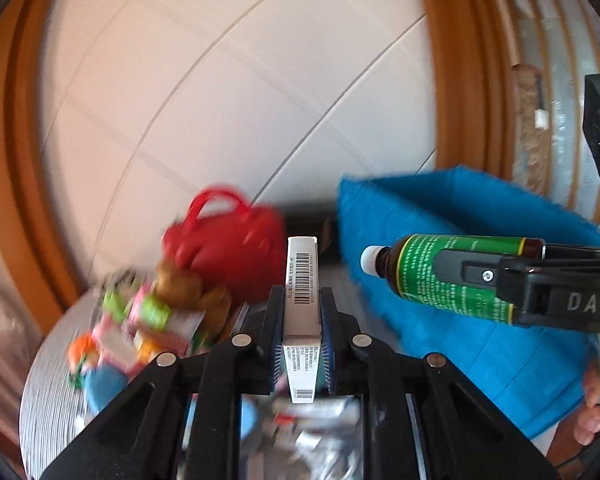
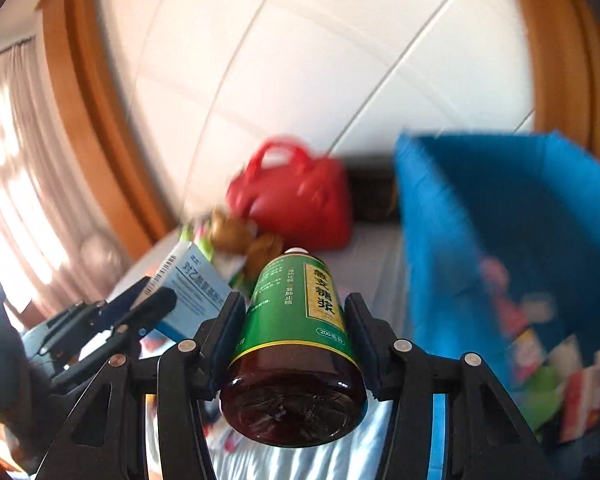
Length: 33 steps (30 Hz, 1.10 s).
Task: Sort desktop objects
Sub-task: 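Carry the bottle and small box over the crate and open both tools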
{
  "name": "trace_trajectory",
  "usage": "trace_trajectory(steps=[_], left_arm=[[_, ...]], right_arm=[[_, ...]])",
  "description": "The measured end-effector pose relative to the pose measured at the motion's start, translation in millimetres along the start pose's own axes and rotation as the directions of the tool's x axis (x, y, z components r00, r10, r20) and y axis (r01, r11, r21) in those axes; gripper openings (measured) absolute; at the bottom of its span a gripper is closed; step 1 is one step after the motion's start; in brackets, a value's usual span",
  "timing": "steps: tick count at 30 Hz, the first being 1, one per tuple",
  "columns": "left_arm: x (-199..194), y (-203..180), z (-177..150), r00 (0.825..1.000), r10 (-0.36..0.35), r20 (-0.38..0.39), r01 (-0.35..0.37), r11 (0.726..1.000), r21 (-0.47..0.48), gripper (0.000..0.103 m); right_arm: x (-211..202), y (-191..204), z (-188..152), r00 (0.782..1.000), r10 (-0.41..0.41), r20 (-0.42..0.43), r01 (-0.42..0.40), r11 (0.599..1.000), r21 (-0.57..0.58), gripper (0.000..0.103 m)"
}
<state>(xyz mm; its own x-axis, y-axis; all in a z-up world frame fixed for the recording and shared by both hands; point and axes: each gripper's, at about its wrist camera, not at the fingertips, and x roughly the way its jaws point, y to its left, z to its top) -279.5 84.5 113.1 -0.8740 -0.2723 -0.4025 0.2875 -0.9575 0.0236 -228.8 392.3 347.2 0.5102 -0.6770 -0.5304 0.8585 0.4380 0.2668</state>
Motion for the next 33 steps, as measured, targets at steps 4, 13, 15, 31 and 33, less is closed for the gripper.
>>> trace_trajectory(steps=[4,13,15,31,33], left_arm=[[0,-42,43,0.995,-0.067,0.068,0.064,0.997,0.051,0.016],[27,-152,104,0.967,-0.253,-0.03,0.255,0.96,0.114,0.016],[44,-176,110,0.951,-0.292,-0.102,0.302,0.948,0.104,0.016],[163,-285,71,0.765,-0.283,-0.578,0.381,0.923,0.052,0.016],[170,-292,64,0.744,-0.269,-0.612,0.378,0.924,0.054,0.016]], right_arm=[[-47,-29,23,0.993,-0.076,0.086,0.074,0.997,0.029,0.051],[-115,-130,44,0.957,-0.271,0.105,0.263,0.961,0.087,0.051],[-118,-159,43,0.958,-0.276,0.072,0.267,0.957,0.113,0.051],[-82,-286,20,0.919,-0.325,-0.221,0.349,0.934,0.079,0.051],[-74,-293,18,0.9,-0.343,-0.27,0.363,0.932,0.025,0.051]])
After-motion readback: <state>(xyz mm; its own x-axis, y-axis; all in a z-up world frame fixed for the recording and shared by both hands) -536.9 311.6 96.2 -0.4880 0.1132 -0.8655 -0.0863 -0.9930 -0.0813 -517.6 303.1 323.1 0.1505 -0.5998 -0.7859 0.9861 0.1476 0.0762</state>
